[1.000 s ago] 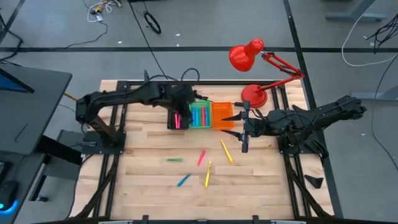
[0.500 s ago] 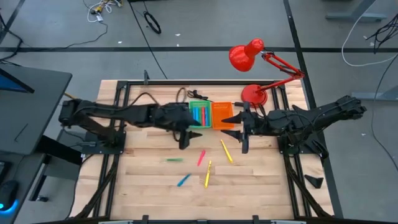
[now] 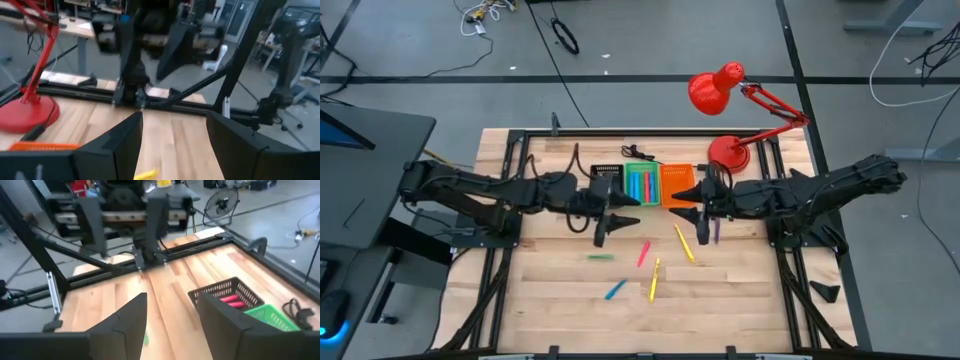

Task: Pick & Place Markers
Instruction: Put the top large yellow pen into the black bin

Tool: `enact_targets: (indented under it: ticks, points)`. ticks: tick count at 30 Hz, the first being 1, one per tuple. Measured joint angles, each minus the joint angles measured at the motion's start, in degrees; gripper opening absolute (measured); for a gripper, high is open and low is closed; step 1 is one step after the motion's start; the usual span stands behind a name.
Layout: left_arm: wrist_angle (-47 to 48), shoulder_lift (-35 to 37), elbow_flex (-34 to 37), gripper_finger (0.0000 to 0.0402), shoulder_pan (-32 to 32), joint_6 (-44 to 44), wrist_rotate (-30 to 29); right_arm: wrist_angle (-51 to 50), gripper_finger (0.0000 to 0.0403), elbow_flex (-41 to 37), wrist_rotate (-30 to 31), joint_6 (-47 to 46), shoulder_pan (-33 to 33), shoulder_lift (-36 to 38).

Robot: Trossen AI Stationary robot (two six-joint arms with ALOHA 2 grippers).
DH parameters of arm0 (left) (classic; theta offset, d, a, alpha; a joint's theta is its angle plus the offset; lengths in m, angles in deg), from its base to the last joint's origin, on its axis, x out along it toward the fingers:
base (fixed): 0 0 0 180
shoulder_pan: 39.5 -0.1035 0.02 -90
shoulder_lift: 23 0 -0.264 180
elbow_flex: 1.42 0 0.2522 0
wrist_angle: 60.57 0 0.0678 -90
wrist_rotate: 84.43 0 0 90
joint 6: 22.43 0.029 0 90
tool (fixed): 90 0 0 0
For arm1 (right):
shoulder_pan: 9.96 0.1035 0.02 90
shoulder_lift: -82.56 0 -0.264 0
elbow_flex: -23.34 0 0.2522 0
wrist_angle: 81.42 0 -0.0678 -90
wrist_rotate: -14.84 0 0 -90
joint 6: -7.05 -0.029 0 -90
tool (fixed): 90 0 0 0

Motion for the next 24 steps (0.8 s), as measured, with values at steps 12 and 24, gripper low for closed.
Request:
enact_targets:
  ticks: [12, 24]
  points:
    - [-0.8, 0.1, 0.0, 0.0224, -0.1, -0.4, -0.1, -6.0, 0.0181, 0.0, -8.6, 1.2, -2.9, 0.0]
    - [-0.8, 0.1, 0.0, 0.0224, 0.0, -3.2, 2.3, -11.4, 0.0159, 0.0, -24.3, 22.0, -11.4, 0.0]
